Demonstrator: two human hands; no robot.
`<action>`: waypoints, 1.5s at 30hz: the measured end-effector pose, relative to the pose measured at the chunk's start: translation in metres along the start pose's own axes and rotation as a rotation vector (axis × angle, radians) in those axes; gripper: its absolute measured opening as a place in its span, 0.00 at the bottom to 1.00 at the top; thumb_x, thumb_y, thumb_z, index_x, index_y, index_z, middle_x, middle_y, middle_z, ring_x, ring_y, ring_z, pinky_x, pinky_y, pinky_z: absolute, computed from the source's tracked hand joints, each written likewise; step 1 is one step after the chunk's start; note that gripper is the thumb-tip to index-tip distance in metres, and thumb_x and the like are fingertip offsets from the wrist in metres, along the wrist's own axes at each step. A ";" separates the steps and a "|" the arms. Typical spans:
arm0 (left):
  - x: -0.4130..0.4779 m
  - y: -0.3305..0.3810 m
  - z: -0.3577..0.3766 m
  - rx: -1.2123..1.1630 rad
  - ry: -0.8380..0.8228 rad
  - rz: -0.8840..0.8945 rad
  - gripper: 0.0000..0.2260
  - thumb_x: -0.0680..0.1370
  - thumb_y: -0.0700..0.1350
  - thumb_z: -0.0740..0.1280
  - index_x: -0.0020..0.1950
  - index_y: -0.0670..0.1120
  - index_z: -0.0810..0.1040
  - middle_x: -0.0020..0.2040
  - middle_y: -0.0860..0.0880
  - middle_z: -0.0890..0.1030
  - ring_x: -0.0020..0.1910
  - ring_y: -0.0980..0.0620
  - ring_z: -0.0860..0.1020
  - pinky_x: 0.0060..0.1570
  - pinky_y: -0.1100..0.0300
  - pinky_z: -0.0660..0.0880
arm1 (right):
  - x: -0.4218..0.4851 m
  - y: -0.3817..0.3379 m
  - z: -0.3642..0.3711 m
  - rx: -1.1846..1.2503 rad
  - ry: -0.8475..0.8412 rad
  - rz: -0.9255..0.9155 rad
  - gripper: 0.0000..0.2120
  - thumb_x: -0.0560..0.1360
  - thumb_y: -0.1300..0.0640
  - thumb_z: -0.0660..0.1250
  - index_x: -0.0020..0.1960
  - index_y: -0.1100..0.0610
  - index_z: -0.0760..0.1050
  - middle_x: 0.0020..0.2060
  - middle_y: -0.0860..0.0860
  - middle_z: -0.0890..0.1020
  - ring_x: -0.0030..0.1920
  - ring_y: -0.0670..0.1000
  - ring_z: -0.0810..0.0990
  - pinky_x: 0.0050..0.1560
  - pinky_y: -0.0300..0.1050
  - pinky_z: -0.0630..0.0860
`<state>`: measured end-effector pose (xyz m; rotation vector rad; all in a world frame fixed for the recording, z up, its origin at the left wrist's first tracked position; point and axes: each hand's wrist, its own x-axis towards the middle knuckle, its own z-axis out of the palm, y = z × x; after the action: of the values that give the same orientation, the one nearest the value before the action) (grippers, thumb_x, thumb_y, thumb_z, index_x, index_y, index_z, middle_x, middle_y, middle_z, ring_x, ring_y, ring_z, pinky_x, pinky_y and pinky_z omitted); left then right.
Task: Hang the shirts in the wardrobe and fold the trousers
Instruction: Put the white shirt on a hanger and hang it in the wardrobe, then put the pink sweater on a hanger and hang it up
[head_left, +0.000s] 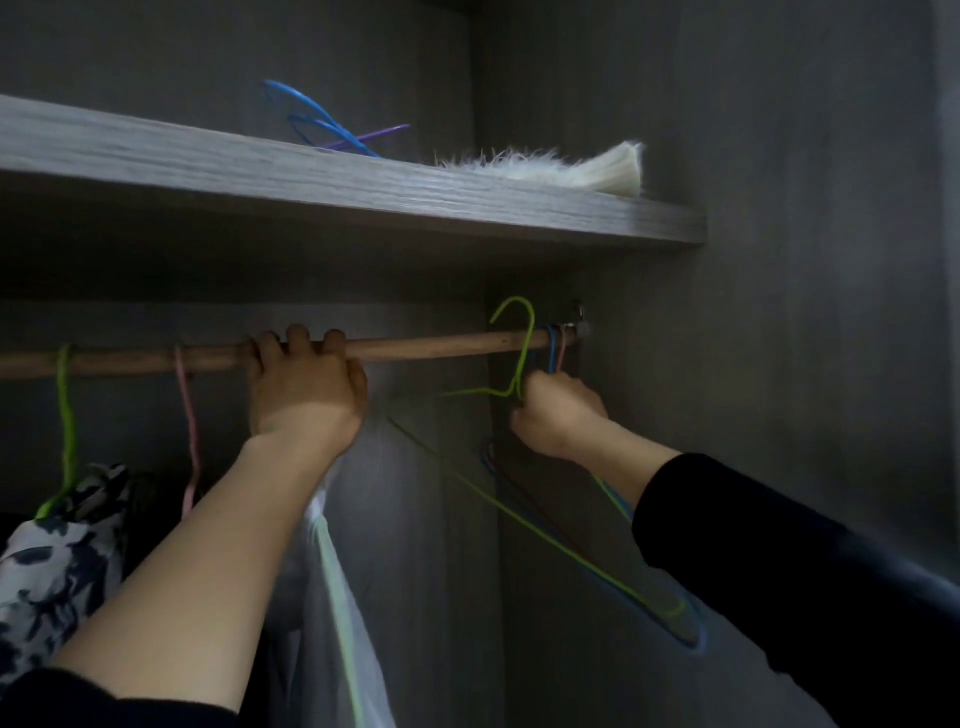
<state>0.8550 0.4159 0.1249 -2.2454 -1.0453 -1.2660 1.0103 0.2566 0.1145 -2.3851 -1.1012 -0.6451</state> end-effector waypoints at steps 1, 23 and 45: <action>0.000 0.000 -0.001 -0.001 -0.006 0.000 0.17 0.79 0.50 0.56 0.64 0.43 0.71 0.60 0.37 0.71 0.62 0.34 0.66 0.69 0.41 0.53 | 0.003 -0.004 0.000 0.068 0.000 0.011 0.11 0.77 0.54 0.61 0.55 0.59 0.73 0.55 0.59 0.78 0.57 0.62 0.78 0.50 0.47 0.74; -0.005 -0.001 0.000 -0.025 -0.026 0.062 0.20 0.79 0.50 0.58 0.70 0.44 0.67 0.66 0.33 0.66 0.63 0.32 0.63 0.69 0.39 0.53 | -0.027 -0.041 0.023 0.892 -0.025 0.100 0.10 0.79 0.52 0.63 0.43 0.54 0.79 0.27 0.51 0.71 0.25 0.50 0.71 0.23 0.41 0.70; -0.236 0.160 -0.133 -0.708 -0.342 0.063 0.20 0.78 0.50 0.62 0.69 0.48 0.70 0.75 0.39 0.60 0.73 0.39 0.58 0.70 0.46 0.59 | -0.322 0.104 -0.121 0.853 -0.351 0.302 0.06 0.78 0.59 0.64 0.50 0.59 0.79 0.35 0.54 0.80 0.31 0.49 0.78 0.28 0.38 0.75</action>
<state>0.8205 0.1277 0.0048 -3.0820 -0.6738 -1.4105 0.8784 -0.0601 0.0070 -1.8520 -0.8628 0.3218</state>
